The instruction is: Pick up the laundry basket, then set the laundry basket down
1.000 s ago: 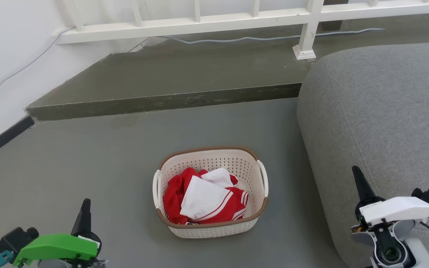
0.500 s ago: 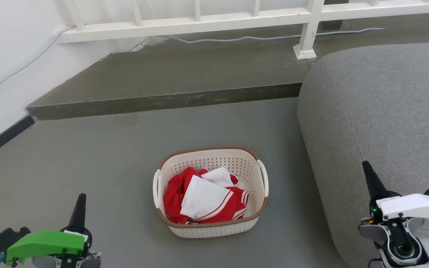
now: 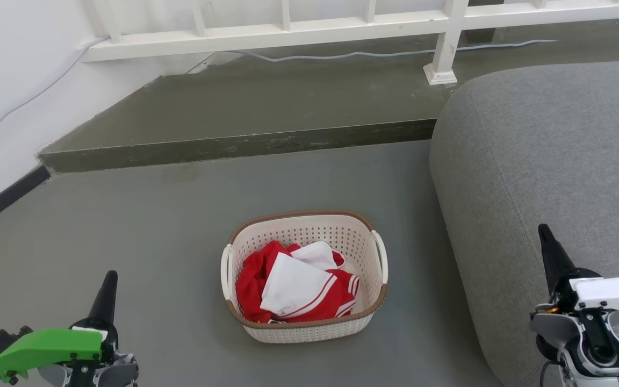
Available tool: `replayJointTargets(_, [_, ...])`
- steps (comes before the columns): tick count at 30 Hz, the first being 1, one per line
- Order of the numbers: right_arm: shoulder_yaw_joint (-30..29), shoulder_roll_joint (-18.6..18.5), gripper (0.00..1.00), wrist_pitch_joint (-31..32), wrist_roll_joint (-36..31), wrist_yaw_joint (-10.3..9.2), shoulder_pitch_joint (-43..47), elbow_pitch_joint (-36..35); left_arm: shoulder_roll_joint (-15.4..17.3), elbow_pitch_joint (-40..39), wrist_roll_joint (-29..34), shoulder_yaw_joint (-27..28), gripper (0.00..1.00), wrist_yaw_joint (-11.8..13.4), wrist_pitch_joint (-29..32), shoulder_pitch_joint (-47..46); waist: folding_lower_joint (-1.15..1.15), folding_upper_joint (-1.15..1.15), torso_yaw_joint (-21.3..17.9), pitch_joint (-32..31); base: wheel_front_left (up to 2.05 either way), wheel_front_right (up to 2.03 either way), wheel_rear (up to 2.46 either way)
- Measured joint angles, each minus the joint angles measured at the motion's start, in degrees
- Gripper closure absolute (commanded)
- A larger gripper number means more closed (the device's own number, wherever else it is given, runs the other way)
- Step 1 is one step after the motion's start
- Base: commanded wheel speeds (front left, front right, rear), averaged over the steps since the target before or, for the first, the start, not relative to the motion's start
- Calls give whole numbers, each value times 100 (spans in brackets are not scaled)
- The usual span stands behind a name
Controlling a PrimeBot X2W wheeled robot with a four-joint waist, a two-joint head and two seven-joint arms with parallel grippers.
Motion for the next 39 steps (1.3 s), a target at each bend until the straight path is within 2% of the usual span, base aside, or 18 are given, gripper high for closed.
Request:
replayJointTargets(13, [-330,21,100,220,795,70,-47,-30,-1,-1,-865,169,100,-75,242,-96,0,0,6,8,0,0,0])
replayJointTargets(39, [-345,25,100,220,795,77,-66,-35,-2,-7,-869,180,100,-94,244,-129,0,0,5,8,0,0,0])
